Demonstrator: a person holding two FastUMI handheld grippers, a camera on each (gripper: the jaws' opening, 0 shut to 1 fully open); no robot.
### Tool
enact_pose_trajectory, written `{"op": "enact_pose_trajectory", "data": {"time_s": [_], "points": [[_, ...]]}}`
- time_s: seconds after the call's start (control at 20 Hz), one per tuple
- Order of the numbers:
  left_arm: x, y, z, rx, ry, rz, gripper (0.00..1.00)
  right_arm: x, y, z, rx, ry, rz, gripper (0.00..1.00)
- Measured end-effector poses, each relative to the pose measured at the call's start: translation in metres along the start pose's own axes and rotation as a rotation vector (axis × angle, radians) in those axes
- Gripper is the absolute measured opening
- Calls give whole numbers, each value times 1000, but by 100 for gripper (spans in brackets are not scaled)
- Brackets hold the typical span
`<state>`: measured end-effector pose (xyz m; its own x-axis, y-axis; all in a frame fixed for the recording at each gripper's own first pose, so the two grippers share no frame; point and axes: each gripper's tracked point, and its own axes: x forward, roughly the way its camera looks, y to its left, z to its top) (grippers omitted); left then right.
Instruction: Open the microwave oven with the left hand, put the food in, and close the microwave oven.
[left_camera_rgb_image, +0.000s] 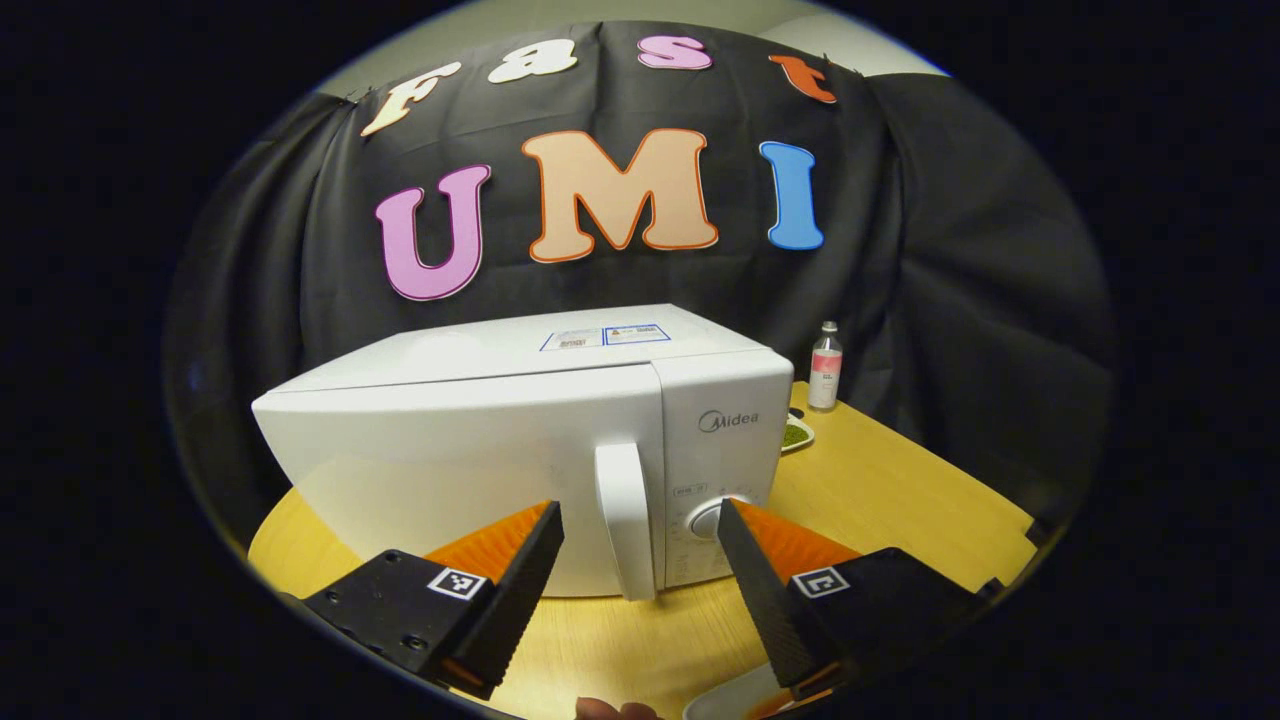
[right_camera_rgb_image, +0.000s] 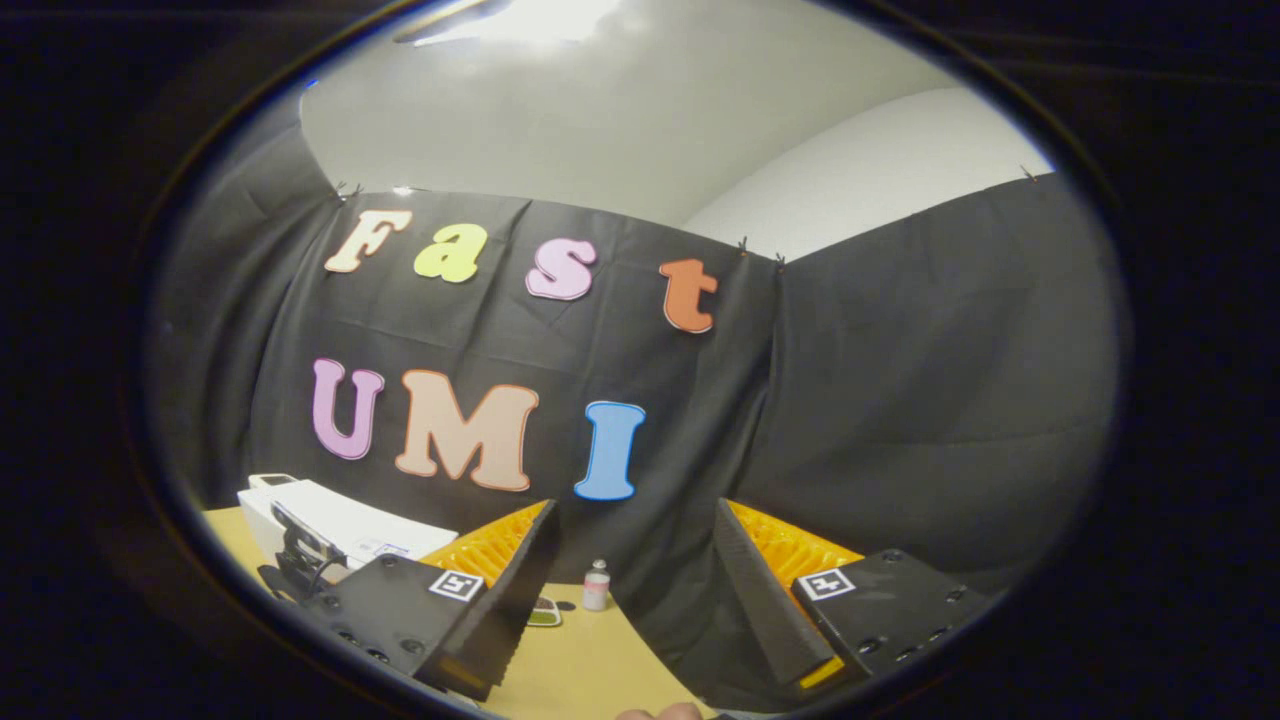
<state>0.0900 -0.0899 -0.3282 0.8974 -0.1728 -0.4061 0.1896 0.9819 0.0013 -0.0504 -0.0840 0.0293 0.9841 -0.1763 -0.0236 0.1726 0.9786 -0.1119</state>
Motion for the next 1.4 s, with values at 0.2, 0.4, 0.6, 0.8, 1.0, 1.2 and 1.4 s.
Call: {"op": "enact_pose_trajectory", "data": {"time_s": [0.2, 0.4, 0.6, 0.8, 1.0, 1.2, 1.4], "points": [[9, 1, -7, -31, 25, 2, 94, -1, -11, 0, -24, 0, -25, 97], [13, 4, -7, -24, 28, 17, 80, -1, -15, -1, -13, 12, -32, 97], [17, 6, -11, -25, 43, 29, 68, 2, -20, 5, -14, -4, -38, 96], [14, 7, -17, -34, 76, 27, 29, 4, -22, 6, -22, -8, -39, 96], [18, 5, -18, -17, 76, 16, 18, 5, -23, 5, -21, -5, -35, 96], [18, 4, -18, -31, 100, -13, 5, 3, -24, 5, -18, -6, -30, 96], [17, 4, -18, -22, 110, -7, 1, 0, -23, 7, -19, -8, -20, 96]]}}
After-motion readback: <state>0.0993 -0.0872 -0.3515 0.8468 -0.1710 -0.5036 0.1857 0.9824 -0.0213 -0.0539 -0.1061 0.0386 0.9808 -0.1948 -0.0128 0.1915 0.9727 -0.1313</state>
